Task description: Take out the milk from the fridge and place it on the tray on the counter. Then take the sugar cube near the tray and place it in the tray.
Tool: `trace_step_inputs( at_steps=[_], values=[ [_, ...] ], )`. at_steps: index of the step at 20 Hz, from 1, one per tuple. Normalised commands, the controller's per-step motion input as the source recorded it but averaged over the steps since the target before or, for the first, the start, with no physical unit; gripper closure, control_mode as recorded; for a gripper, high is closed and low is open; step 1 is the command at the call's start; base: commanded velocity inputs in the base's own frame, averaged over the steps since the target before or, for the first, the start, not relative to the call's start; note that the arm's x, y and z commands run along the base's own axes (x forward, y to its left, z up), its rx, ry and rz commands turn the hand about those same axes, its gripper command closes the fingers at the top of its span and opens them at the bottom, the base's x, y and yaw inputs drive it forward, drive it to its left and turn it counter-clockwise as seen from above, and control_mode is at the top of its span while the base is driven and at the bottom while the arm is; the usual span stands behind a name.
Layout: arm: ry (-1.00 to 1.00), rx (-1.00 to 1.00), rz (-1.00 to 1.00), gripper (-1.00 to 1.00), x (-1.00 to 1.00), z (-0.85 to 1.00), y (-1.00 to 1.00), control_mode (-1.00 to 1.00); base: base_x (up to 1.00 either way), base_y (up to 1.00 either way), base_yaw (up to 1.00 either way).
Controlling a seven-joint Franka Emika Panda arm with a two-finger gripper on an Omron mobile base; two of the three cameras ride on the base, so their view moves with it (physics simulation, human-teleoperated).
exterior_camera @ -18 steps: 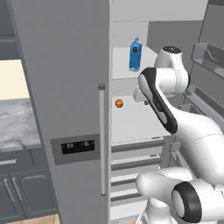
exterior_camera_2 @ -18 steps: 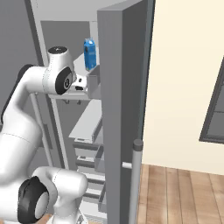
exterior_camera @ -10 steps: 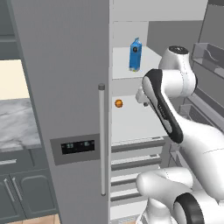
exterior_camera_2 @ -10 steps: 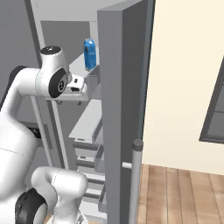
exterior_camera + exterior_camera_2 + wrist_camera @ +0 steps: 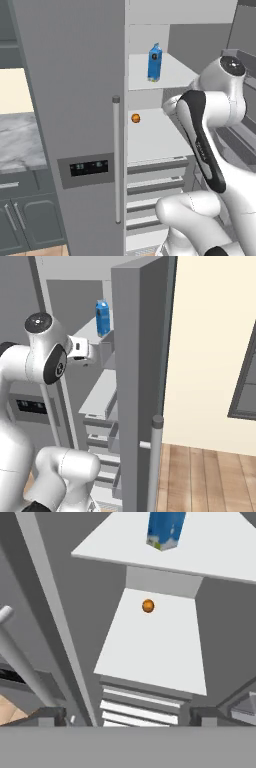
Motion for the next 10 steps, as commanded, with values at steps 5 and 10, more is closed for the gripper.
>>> trace_step_inputs(
  at_steps=[5, 10],
  values=[
    [-0.13, 0.00, 0.01, -1.00, -0.01, 0.52, 0.00, -1.00, 0.00, 0.00, 0.00],
    [0.00, 0.00, 0.00, -1.00, 0.05, 0.56, 0.00, -1.00, 0.00, 0.00, 0.00]
  ],
)
